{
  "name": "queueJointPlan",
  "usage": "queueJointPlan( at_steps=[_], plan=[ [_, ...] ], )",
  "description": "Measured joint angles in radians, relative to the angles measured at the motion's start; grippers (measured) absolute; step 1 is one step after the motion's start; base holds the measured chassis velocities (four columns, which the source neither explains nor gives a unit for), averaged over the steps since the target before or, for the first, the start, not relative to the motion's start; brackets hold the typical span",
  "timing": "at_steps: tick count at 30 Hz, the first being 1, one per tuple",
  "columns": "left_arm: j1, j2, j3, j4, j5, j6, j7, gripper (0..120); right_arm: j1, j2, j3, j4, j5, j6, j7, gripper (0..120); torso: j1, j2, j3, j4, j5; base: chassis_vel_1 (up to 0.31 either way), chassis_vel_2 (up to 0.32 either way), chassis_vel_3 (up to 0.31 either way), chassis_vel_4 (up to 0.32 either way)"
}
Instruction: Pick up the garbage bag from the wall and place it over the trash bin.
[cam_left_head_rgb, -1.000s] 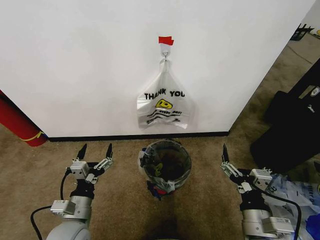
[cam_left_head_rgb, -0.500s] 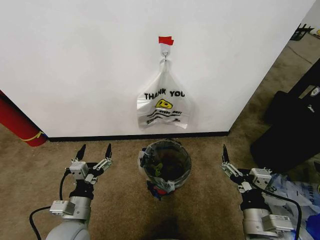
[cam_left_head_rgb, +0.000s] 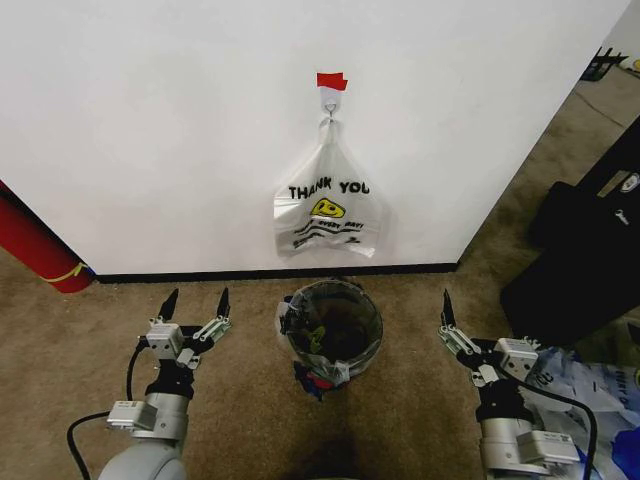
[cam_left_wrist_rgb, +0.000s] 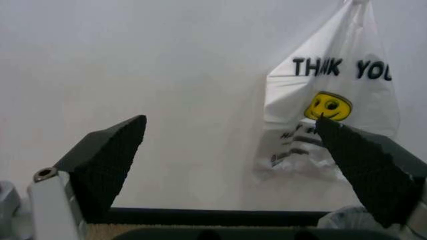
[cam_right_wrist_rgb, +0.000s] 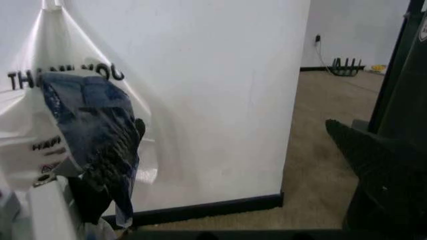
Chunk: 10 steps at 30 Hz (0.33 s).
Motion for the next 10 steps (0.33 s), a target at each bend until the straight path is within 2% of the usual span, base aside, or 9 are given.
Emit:
queueJointPlan(
  at_steps=[10],
  plan=[
    [-0.011,0.017,0.035,0.006,0.006,0.004,-0.003,100,0.003,0.012,-0.001,-0.003,-0.024,0.006,0.002,100,0.0,0.0,0.0,0.0,-0.0002,0.0,0.0,0.0,0.0]
  ],
)
